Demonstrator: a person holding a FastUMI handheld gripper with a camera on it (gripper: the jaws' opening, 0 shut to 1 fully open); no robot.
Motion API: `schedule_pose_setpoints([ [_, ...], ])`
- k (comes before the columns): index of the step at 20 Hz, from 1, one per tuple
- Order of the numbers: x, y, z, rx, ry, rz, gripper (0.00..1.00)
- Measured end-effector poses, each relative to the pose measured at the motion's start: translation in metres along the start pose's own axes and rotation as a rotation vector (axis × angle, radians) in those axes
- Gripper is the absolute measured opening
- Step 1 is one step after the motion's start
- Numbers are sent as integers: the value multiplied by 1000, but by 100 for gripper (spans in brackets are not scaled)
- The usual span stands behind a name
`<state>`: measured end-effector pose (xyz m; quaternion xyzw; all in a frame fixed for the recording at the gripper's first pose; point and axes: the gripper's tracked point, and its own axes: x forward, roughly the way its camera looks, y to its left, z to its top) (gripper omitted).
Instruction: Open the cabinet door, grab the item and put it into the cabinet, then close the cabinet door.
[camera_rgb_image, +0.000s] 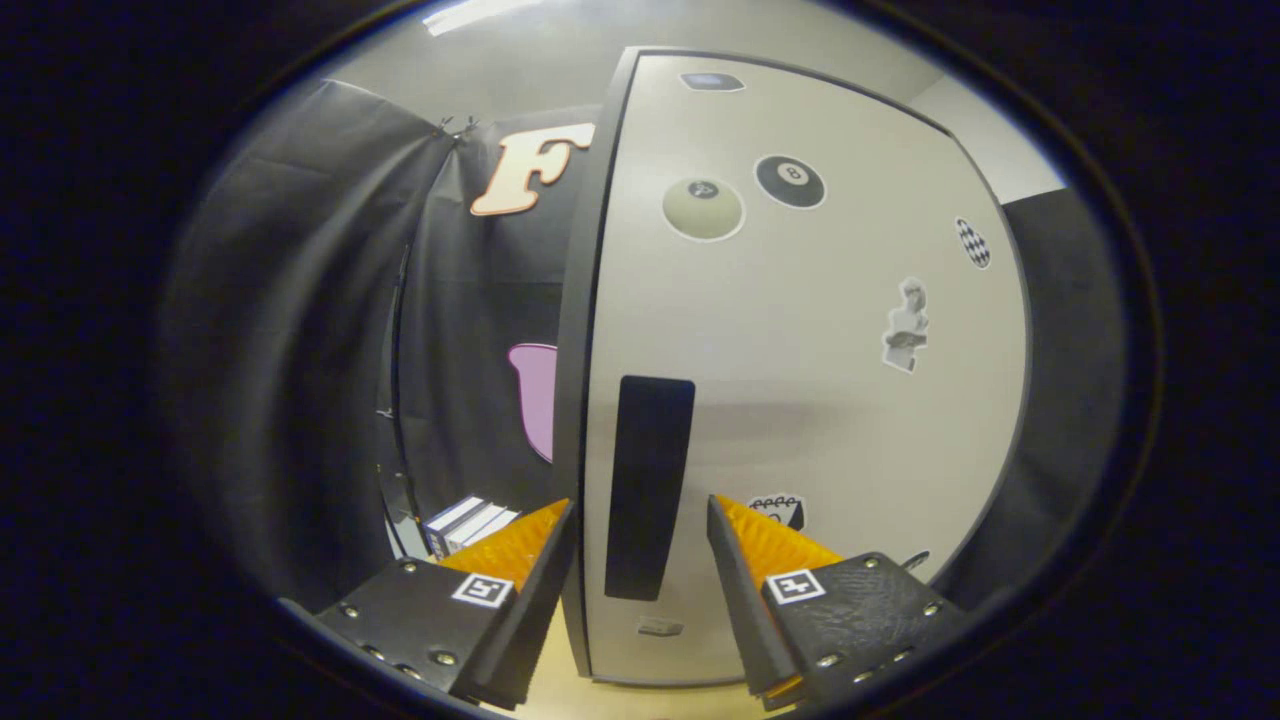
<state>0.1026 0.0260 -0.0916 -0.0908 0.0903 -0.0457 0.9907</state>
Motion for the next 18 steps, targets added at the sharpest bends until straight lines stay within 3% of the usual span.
schedule_pose_setpoints([
  [8,11,1,-2,-57,-28,-82,72],
  [10,13,-1,-3,-68,-32,-95,65],
  [11,-8,-2,4,-60,-47,-94,62],
  [14,11,-3,-2,-61,-44,-86,55],
  [17,13,1,-1,-65,-47,-90,29],
  [18,12,0,-4,-60,-34,-91,29],
])
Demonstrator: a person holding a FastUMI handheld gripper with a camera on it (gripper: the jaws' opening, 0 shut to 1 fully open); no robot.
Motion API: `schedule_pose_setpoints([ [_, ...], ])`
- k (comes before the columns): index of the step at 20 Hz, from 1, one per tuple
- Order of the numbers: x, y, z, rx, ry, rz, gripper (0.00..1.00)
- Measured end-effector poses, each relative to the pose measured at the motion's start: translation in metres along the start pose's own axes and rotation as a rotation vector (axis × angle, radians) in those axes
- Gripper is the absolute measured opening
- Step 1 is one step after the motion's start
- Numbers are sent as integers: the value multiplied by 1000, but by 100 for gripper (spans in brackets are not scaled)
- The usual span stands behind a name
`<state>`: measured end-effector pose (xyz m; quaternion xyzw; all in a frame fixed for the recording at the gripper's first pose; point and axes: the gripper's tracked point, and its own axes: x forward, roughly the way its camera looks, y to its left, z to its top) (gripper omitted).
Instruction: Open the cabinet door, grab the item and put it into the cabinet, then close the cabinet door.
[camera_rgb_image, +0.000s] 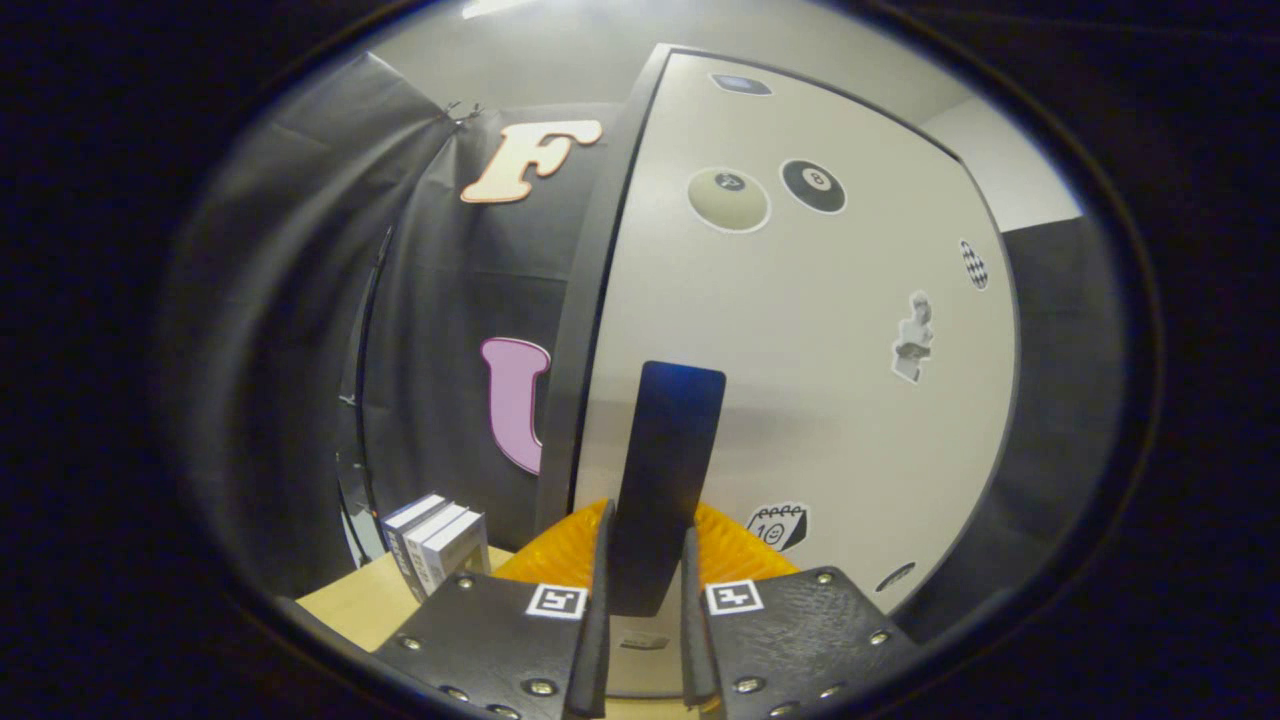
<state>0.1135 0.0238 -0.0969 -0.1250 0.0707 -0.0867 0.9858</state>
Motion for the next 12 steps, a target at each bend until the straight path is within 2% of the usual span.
schedule_pose_setpoints([
  [3,-3,-2,0,-3,2,16,29],
  [4,-5,0,1,35,1,23,28],
  [5,-4,0,-1,39,16,28,16],
  [12,-20,0,1,12,18,76,16],
])
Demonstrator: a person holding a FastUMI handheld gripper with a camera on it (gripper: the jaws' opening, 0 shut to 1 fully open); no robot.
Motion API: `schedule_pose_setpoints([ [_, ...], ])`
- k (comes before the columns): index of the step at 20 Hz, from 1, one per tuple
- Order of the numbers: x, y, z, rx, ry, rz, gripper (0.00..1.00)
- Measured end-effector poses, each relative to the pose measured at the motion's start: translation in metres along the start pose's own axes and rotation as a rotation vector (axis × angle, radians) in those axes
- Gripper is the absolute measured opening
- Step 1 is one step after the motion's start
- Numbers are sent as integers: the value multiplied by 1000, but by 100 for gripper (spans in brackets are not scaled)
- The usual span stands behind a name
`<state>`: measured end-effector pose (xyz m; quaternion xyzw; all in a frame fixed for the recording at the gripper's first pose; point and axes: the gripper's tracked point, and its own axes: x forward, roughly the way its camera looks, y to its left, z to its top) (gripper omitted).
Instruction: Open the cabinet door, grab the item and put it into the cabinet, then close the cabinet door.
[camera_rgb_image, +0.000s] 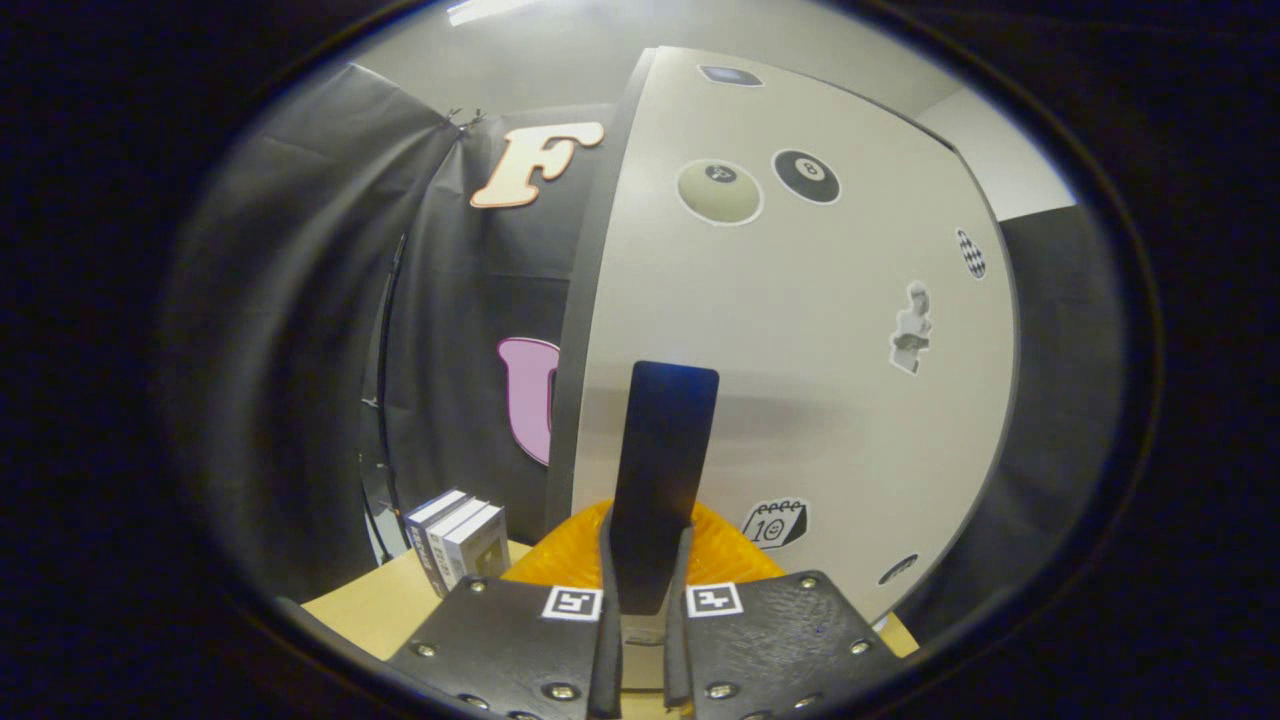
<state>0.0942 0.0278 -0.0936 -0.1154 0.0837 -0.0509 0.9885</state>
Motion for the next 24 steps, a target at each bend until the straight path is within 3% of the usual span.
schedule_pose_setpoints([
  [9,-26,-1,0,-4,13,96,16],
  [24,-42,-10,-6,44,80,165,16],
])
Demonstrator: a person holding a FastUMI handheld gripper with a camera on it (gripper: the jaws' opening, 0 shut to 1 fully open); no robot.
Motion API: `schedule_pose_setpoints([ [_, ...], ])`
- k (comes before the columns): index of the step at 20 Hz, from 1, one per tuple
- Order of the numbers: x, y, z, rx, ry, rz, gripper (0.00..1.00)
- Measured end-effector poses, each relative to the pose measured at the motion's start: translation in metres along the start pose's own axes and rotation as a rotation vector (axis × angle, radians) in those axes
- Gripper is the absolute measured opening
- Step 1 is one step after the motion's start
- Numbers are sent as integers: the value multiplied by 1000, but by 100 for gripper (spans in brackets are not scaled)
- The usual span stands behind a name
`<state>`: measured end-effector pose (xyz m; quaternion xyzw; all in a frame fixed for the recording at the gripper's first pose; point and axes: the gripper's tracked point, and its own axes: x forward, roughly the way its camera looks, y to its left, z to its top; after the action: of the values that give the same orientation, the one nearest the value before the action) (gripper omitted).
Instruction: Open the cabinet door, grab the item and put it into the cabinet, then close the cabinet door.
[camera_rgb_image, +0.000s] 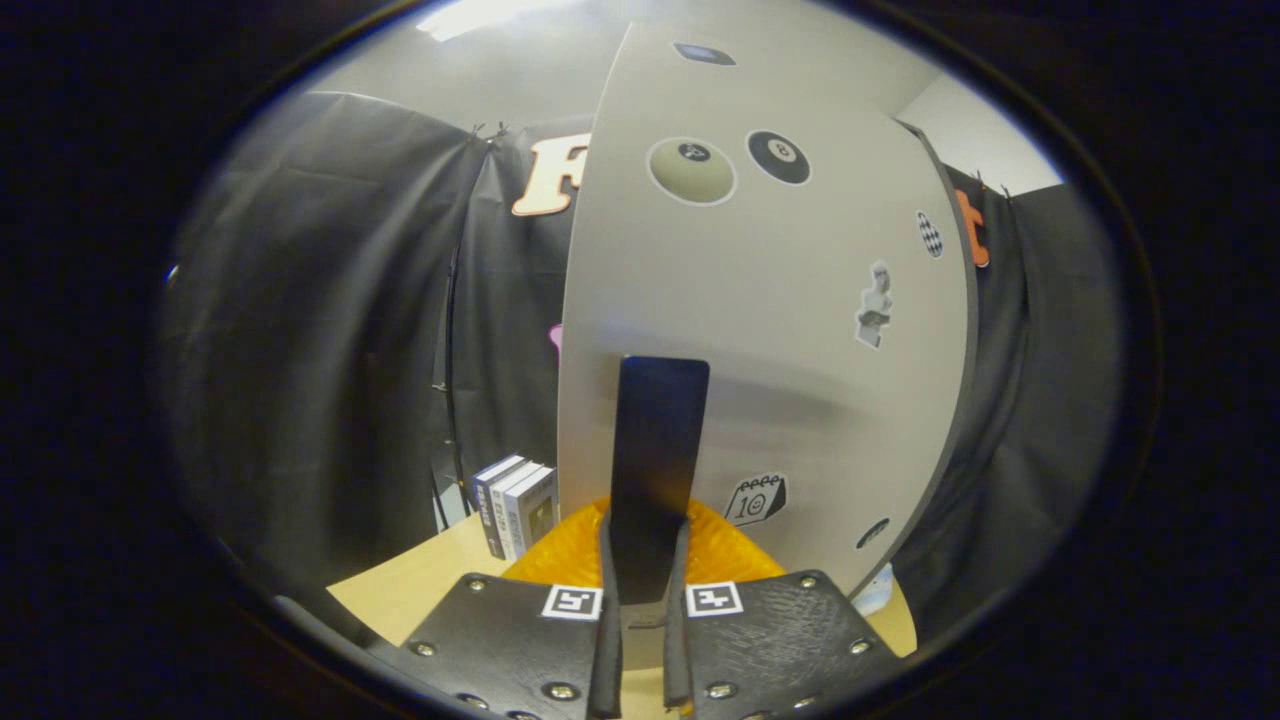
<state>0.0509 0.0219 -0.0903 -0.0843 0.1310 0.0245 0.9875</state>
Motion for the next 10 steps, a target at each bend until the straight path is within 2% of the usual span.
schedule_pose_setpoints([
  [5,-8,-5,-2,20,16,-14,16],
  [10,-15,-11,-3,26,21,-62,16],
])
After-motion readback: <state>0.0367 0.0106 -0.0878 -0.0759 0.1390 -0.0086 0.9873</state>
